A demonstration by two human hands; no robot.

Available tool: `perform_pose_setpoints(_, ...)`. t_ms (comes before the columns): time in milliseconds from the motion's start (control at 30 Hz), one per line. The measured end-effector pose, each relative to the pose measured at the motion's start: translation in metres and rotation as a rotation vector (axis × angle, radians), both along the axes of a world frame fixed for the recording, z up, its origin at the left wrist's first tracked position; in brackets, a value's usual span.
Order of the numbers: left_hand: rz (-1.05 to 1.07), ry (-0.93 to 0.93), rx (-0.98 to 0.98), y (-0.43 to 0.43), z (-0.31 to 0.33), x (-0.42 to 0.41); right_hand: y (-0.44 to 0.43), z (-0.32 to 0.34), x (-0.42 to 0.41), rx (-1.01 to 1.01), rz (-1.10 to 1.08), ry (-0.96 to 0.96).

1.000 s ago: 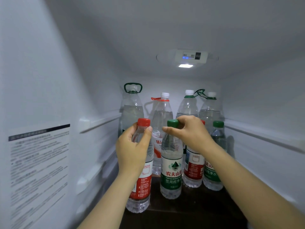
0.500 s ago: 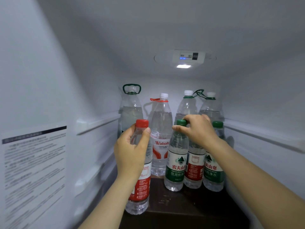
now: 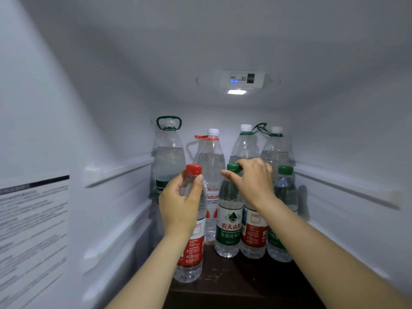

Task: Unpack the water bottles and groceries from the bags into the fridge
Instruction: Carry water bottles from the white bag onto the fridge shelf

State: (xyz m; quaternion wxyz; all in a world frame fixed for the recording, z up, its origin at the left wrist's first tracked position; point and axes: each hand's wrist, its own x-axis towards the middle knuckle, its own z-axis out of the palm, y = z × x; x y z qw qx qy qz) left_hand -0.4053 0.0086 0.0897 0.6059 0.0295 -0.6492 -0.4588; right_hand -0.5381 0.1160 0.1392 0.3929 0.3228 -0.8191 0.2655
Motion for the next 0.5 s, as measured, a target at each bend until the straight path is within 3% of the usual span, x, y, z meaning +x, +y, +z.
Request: perform_pose_setpoints(500,-0.003,0.021,-0.009,-0.001,-0.007,-0.058,0.012,-0.005,0.002,0.026,-0.019,0.026)
